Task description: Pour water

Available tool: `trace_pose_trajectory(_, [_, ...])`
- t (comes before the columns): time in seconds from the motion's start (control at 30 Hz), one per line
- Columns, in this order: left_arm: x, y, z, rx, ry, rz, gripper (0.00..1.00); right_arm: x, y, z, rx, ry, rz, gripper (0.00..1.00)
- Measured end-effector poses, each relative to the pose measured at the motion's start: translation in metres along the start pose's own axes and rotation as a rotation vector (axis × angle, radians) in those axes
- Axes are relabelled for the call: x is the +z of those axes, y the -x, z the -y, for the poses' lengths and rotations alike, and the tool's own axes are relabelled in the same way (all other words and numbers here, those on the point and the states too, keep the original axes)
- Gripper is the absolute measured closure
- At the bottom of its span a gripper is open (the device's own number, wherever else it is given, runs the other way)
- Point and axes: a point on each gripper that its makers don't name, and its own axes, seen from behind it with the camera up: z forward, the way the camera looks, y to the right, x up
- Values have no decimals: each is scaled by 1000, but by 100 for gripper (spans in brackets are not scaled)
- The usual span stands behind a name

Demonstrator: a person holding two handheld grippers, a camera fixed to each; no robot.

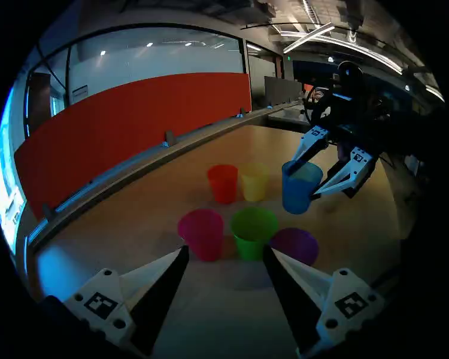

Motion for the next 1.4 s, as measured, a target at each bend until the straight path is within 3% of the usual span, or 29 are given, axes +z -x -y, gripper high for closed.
trace_pose_trajectory(0.47, [2,-7,-4,6,6,-5,9,-22,-41,-1,7,22,-136,11])
trace_pose_trajectory(1.4, [4,-5,-8,2,19,-4,9,-38,-84,10,31,24,-343,11])
